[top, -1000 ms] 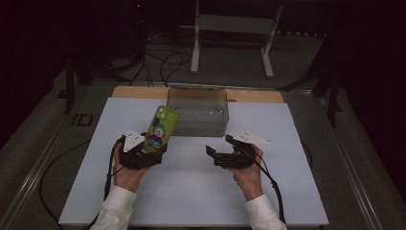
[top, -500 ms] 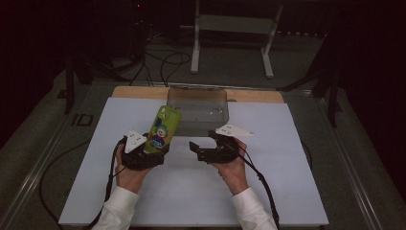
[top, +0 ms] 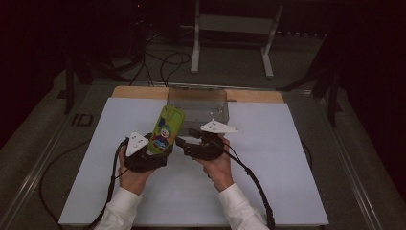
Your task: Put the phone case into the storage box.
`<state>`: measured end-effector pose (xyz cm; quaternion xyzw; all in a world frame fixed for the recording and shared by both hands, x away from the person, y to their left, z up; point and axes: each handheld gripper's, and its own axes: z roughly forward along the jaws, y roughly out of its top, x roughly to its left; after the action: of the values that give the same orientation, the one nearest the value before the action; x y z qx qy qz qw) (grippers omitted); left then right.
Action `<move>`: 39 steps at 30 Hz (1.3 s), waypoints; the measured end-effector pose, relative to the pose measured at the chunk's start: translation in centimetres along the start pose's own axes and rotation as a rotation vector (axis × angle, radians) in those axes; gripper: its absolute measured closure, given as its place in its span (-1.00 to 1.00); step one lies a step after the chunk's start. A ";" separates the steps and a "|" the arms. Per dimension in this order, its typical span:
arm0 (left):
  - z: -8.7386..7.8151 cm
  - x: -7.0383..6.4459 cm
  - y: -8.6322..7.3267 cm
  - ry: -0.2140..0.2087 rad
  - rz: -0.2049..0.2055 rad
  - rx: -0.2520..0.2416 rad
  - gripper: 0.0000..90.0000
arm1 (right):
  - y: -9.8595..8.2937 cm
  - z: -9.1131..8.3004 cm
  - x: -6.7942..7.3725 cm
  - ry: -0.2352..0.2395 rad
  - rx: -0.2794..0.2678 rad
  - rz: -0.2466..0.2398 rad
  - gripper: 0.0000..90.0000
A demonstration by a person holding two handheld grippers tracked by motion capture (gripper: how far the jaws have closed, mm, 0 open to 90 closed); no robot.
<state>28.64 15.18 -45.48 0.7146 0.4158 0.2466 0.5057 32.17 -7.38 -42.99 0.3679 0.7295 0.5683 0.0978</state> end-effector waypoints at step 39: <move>1.3 -1.6 -1.3 0.040 -0.112 -0.043 -0.71 | -0.5 2.3 0.9 0.036 0.024 0.171 0.74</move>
<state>28.32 13.32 -47.10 0.6740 0.4596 0.2413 0.5256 32.60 -5.11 -44.01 0.4198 0.7038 0.5722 0.0314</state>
